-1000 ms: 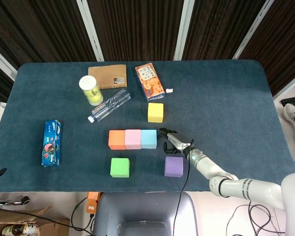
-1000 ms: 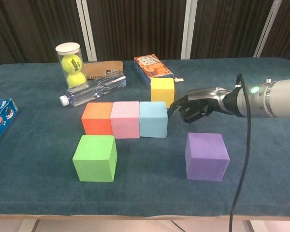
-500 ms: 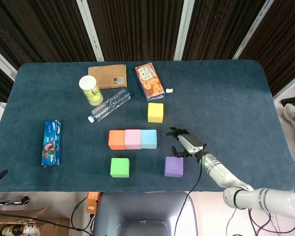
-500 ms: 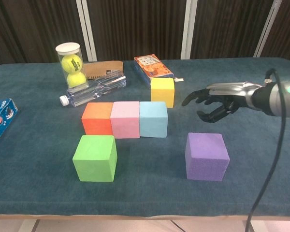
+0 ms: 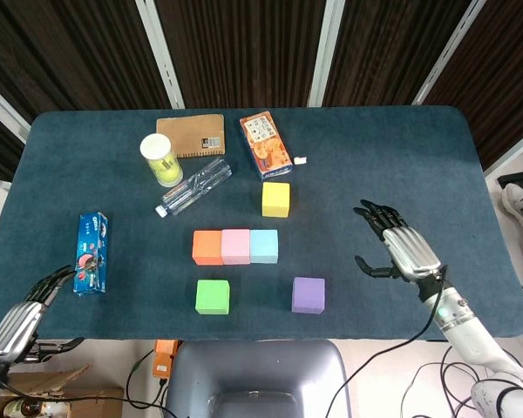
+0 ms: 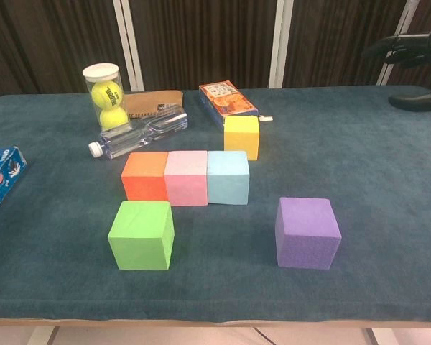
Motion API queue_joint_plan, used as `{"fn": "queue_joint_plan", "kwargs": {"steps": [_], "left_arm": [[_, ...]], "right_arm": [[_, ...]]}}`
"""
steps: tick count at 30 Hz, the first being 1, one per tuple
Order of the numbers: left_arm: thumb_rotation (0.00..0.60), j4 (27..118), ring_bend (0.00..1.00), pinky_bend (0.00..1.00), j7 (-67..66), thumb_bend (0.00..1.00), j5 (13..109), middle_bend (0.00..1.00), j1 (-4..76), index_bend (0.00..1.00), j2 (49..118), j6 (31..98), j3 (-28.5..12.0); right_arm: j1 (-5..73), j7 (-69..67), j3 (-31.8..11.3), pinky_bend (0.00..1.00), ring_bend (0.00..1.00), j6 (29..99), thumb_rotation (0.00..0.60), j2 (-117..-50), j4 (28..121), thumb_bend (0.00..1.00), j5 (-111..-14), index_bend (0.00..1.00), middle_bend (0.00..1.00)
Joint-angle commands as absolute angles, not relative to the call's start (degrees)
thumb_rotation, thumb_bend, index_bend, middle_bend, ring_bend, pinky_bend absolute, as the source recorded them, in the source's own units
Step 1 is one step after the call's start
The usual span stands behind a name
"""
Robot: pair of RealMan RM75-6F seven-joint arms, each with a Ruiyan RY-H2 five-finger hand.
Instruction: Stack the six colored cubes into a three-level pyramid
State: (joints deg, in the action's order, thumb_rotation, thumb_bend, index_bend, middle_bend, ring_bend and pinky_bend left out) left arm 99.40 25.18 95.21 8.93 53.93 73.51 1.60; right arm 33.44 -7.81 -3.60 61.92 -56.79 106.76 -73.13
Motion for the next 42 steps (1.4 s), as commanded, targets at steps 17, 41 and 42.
{"fn": "queue_joint_plan", "kwargs": {"steps": [17, 41, 42], "left_arm": [[0.6, 103.0, 0.04, 0.07, -6.0, 0.07, 74.7, 0.09, 18.8, 0.17, 78.7, 61.5, -4.4], [0.6, 100.9, 0.08, 0.07, -11.7, 0.12, 65.9, 0.16, 25.7, 0.22, 87.5, 58.4, -7.5], [0.6, 101.0, 0.08, 0.07, -11.9, 0.12, 65.4, 0.16, 25.9, 0.22, 87.7, 58.2, -7.5]], "right_arm": [[35.3, -26.0, -10.3, 0.0, 0.0, 48.9, 0.451, -49.4, 101.4, 0.34, -69.5, 0.09, 0.0], [35.2, -29.4, -10.9, 0.0, 0.0, 43.7, 0.451, -50.5, 96.8, 0.34, -71.7, 0.09, 0.0], [35.1, -29.4, -11.0, 0.0, 0.0, 43.6, 0.452, -50.6, 96.7, 0.34, -71.8, 0.09, 0.0]]}}
